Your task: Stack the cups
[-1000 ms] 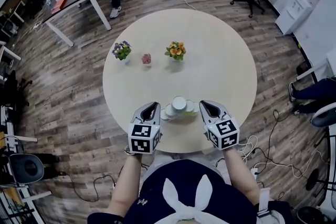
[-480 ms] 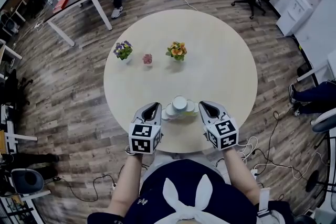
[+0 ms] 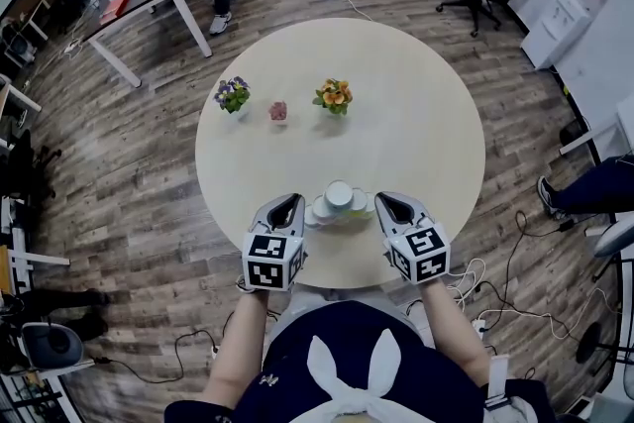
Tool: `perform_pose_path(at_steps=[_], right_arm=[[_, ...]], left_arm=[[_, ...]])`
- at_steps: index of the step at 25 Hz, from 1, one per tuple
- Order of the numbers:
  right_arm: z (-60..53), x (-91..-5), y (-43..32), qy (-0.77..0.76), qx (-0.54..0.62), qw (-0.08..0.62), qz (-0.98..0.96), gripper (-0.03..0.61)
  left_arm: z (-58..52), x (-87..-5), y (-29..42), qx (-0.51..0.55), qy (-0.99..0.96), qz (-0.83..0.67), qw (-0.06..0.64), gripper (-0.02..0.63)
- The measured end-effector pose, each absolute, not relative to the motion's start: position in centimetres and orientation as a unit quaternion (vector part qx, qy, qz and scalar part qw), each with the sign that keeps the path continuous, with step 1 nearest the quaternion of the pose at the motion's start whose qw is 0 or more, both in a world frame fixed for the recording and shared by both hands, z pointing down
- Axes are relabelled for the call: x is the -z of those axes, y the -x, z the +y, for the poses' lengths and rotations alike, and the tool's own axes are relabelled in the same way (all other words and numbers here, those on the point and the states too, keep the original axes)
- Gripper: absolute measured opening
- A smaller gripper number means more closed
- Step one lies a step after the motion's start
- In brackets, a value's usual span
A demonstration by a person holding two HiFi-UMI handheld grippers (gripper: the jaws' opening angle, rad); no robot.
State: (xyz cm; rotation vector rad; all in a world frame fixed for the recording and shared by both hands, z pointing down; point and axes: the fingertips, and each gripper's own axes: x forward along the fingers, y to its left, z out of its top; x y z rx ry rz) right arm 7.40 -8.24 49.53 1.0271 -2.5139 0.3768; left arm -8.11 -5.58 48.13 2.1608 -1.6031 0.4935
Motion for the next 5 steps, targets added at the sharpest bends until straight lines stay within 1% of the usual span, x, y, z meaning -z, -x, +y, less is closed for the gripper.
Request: perform_pose_path(at_steps=[5], right_arm=[[-8.28,-49.63,-7.43,-0.367,-0.136,0.199,-0.898,0.003]], left_arm=[[-5.74,-48.12,8.21,-0.176,-0.773,-0.575,0.202,0.029]])
